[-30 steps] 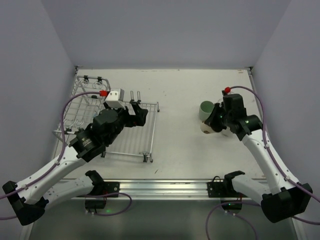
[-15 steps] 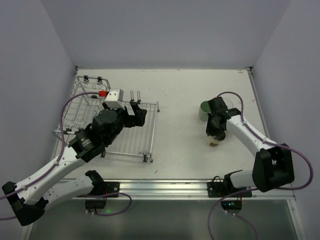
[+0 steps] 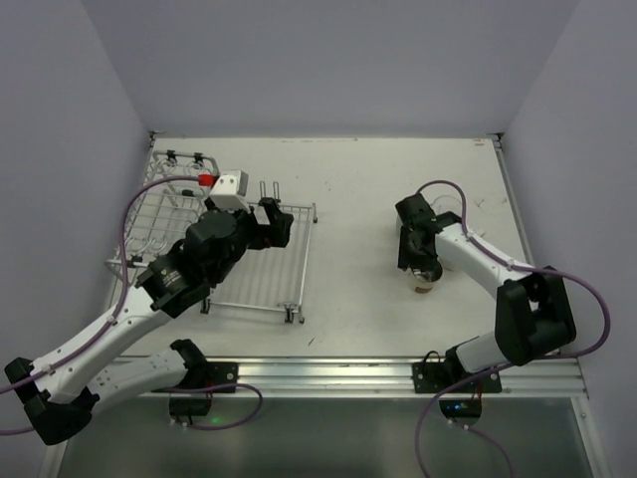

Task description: Unload the cups from the dish rack

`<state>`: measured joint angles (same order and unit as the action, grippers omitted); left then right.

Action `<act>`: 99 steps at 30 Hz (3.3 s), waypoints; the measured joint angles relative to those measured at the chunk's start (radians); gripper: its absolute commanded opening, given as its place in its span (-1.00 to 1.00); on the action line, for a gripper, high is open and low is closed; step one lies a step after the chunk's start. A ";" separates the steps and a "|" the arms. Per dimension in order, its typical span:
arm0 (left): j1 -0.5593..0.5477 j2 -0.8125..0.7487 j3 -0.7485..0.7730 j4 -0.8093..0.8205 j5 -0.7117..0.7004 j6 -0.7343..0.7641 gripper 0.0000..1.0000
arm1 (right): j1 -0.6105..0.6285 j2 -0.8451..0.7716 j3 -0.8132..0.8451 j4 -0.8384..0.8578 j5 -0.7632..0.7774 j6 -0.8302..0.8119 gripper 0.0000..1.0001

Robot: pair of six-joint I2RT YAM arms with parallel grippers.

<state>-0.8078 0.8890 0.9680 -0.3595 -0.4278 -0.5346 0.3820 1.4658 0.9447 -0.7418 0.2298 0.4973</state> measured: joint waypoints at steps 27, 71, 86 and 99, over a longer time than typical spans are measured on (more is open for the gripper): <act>0.006 -0.013 0.257 -0.288 -0.368 -0.005 1.00 | 0.297 0.286 0.597 0.344 -0.377 -0.212 0.39; 0.192 -0.068 0.310 -0.249 -0.176 0.034 1.00 | 0.379 1.102 1.470 0.338 -0.903 -0.348 0.35; 0.192 -0.059 0.286 -0.232 -0.163 0.048 1.00 | 0.379 1.133 1.486 0.336 -0.901 -0.339 -0.03; 0.192 -0.068 0.277 -0.229 -0.159 0.048 1.00 | 0.379 1.133 1.486 0.335 -0.866 -0.328 -0.35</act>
<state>-0.6155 0.8215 1.2453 -0.5888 -0.5869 -0.4862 0.7609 2.5984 2.4310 -0.4065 -0.6357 0.1692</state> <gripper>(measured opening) 0.997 0.324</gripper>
